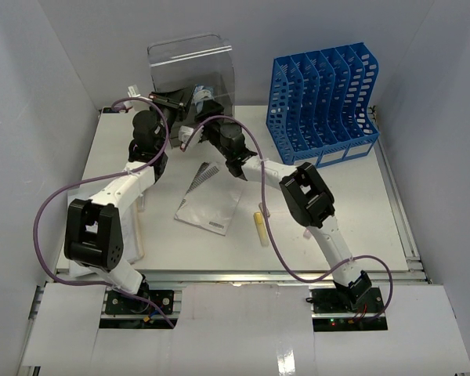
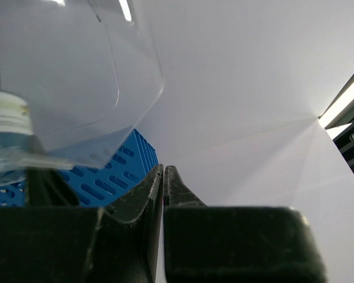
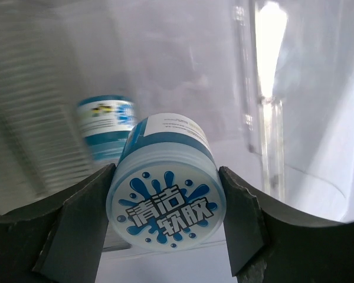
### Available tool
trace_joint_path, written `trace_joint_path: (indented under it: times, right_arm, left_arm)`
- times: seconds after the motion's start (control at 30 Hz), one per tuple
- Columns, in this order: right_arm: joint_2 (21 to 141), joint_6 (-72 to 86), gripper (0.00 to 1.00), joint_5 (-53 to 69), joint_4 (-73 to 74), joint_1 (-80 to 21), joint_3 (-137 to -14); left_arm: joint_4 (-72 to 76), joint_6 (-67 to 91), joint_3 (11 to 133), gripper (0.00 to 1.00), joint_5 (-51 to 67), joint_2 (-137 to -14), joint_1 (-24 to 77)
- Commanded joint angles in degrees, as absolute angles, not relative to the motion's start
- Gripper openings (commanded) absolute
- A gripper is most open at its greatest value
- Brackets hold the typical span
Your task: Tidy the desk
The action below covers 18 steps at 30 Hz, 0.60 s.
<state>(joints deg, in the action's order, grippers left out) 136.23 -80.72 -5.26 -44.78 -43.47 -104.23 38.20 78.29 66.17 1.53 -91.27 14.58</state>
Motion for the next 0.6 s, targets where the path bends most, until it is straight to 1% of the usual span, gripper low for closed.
trace_joint_path:
  times: [0.0, 0.2, 0.4, 0.57]
  right_arm:
    - [137.2, -79.0, 0.08, -7.8, -56.8, -41.8, -112.0]
    - [136.7, -77.2, 0.08, -7.5, -59.3, -41.7, -110.0]
    - [140.5, -77.1, 0.08, -8.4, -57.2, -40.9, -117.0]
    - [142.6, -76.8, 0.08, -7.4, -56.5, -40.3, -120.1]
  left_arm:
    - [40.5, 78.8, 68.0, 0.0, 2.8, -90.6, 14.2]
    - [41.3, 79.0, 67.6, 0.0, 3.2, -91.2, 14.1]
    - [42.0, 79.2, 67.2, 0.0, 3.3, -91.7, 14.1]
    - [40.5, 73.1, 63.6, 0.0, 3.6, -87.2, 13.9]
